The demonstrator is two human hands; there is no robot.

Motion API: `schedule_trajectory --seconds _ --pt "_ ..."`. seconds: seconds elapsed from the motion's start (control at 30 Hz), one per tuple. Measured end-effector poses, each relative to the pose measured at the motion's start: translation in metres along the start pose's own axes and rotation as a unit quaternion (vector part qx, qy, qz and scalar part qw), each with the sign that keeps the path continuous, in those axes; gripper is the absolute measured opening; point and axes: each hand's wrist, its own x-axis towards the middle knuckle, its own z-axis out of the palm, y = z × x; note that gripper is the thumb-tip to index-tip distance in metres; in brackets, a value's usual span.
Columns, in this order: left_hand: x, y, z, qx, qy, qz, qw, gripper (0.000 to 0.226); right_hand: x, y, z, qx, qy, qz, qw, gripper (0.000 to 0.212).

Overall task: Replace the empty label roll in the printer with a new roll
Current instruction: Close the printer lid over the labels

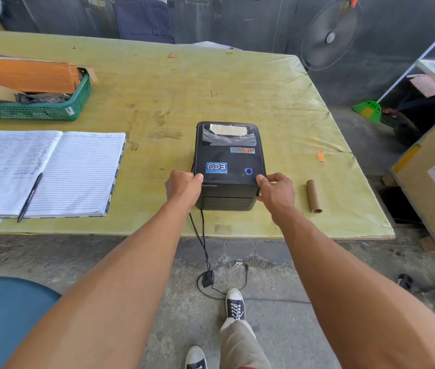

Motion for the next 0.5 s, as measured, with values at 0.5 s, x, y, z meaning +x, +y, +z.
schedule_trajectory --seconds 0.5 --pt "-0.0062 0.0050 -0.0022 0.001 -0.012 0.008 1.000 0.046 -0.0046 -0.0052 -0.0048 -0.012 -0.010 -0.003 1.000 0.027"
